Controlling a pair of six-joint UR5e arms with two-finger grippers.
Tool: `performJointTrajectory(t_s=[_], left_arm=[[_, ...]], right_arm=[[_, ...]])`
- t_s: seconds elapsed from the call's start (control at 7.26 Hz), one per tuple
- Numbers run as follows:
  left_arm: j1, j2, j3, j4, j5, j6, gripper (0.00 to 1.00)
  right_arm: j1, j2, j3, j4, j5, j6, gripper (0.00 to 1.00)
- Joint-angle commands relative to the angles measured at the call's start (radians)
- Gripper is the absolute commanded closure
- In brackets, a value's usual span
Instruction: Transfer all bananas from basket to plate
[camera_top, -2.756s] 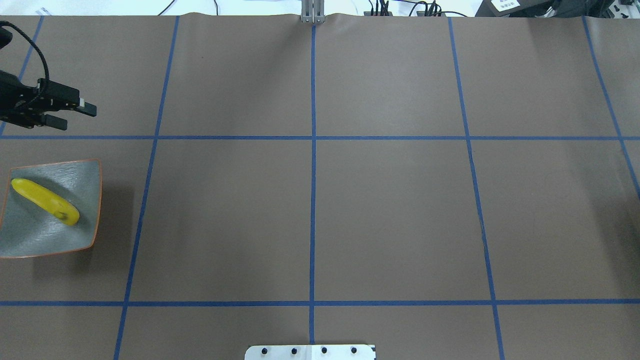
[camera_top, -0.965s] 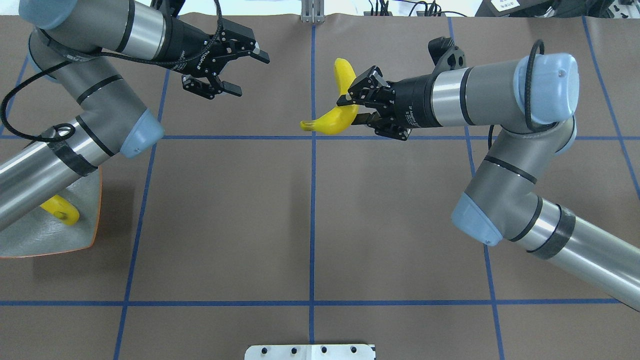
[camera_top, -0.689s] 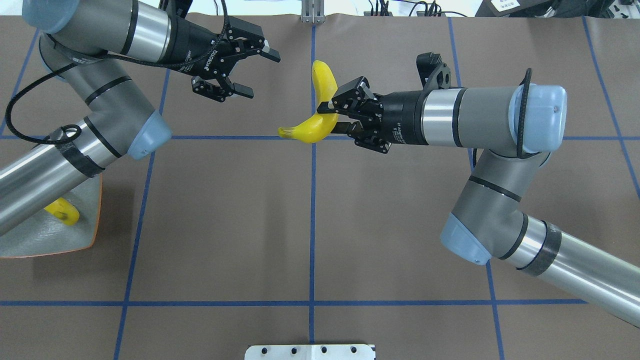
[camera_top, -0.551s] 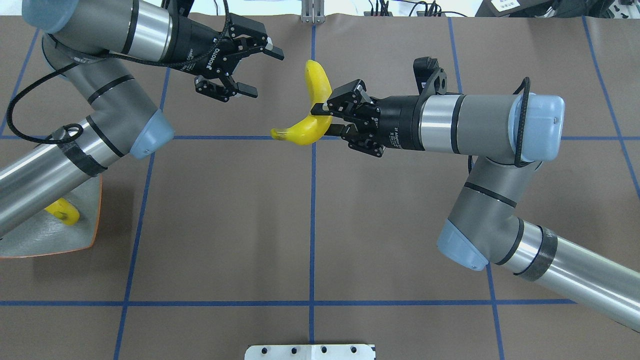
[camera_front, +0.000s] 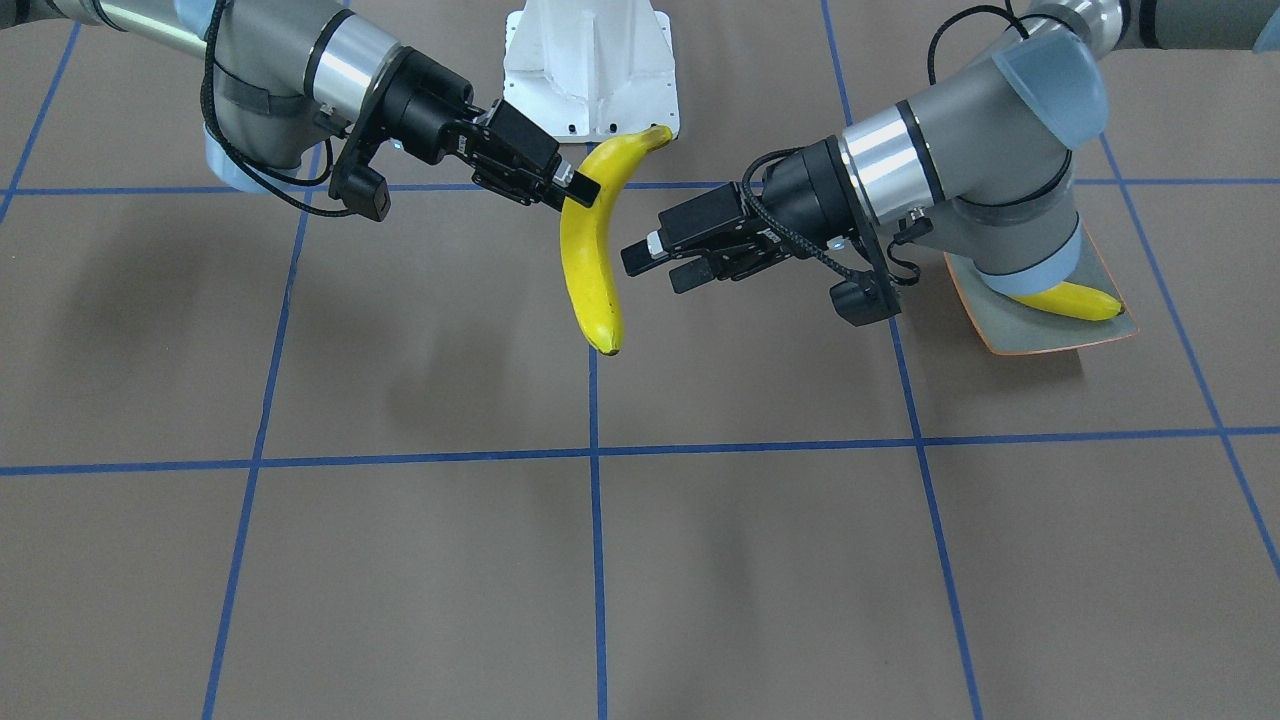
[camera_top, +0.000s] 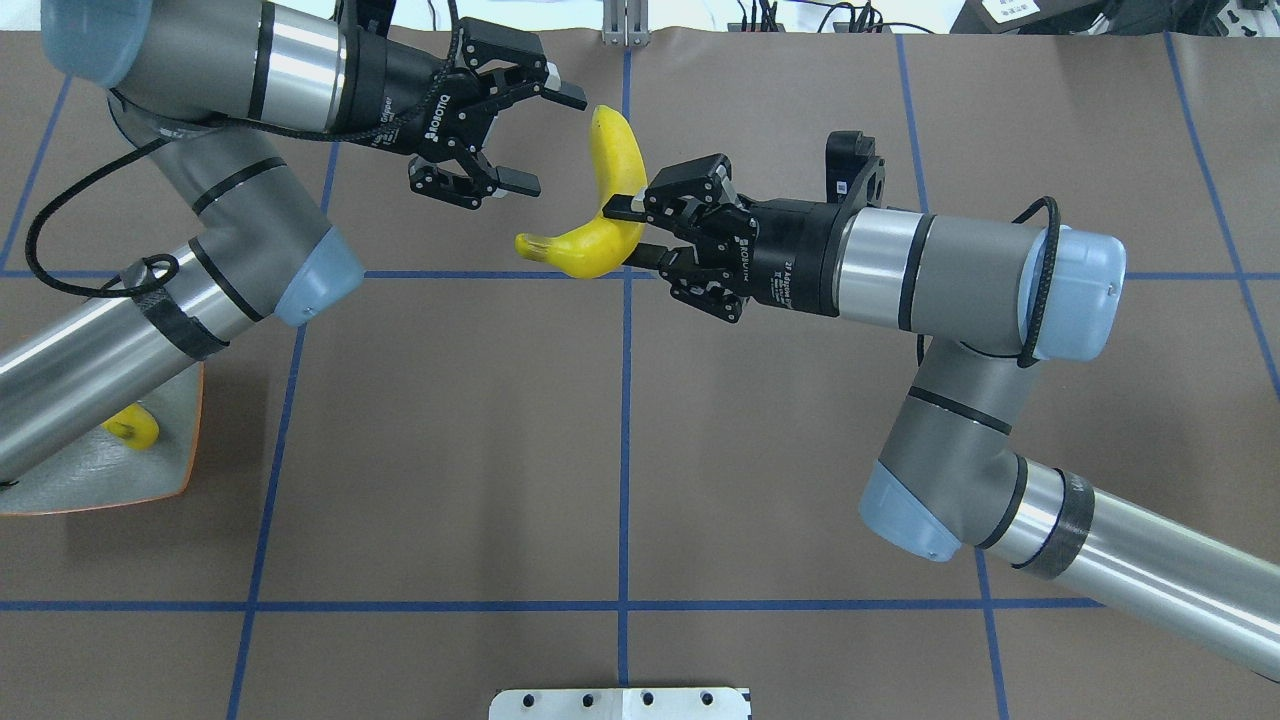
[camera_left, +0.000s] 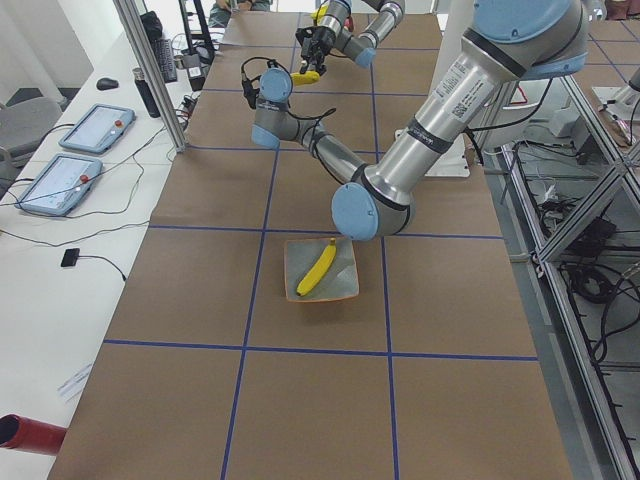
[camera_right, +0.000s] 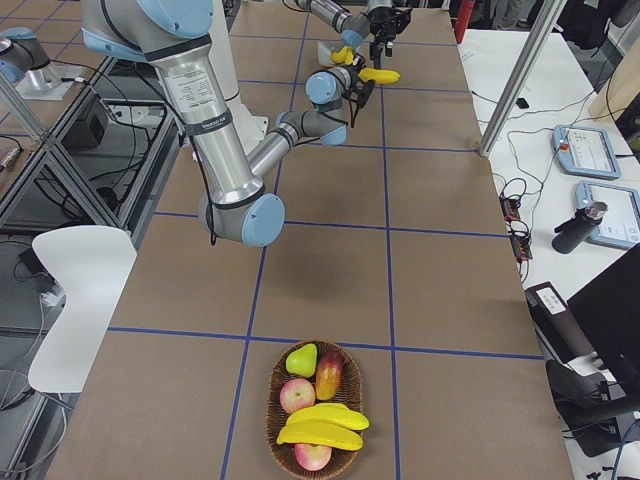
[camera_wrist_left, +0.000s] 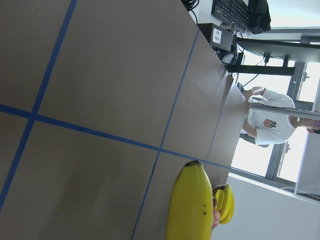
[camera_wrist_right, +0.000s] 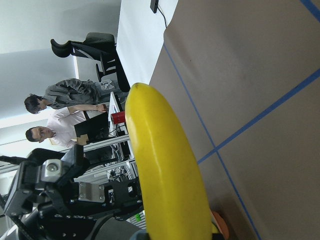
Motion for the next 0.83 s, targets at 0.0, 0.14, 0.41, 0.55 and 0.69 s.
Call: performJointTrajectory(t_s=[0.0, 0.14, 0.41, 0.55, 0.69], left_arm=[[0.038, -0.005, -0.006, -0.02, 0.041, -0.014, 0.0], [0.04, -0.005, -0.006, -0.023, 0.041, -0.017, 0.0], [0.044, -0.003, -0.009, -0.025, 0.041, -0.019, 0.03], [0.046, -0.003, -0.017, -0.025, 0.041, -0.021, 0.1], [0.052, -0.003, -0.018, -0.025, 0.041, -0.021, 0.15]], right_arm=[[-0.03, 0.011, -0.008, 0.048, -0.059, 0.021, 1.0], [-0.035, 0.011, -0.01, 0.067, -0.074, 0.041, 1.0], [-0.035, 0.011, -0.011, 0.068, -0.076, 0.041, 1.0], [-0.037, 0.012, -0.011, 0.068, -0.078, 0.04, 1.0], [-0.037, 0.014, -0.011, 0.068, -0.084, 0.041, 1.0]])
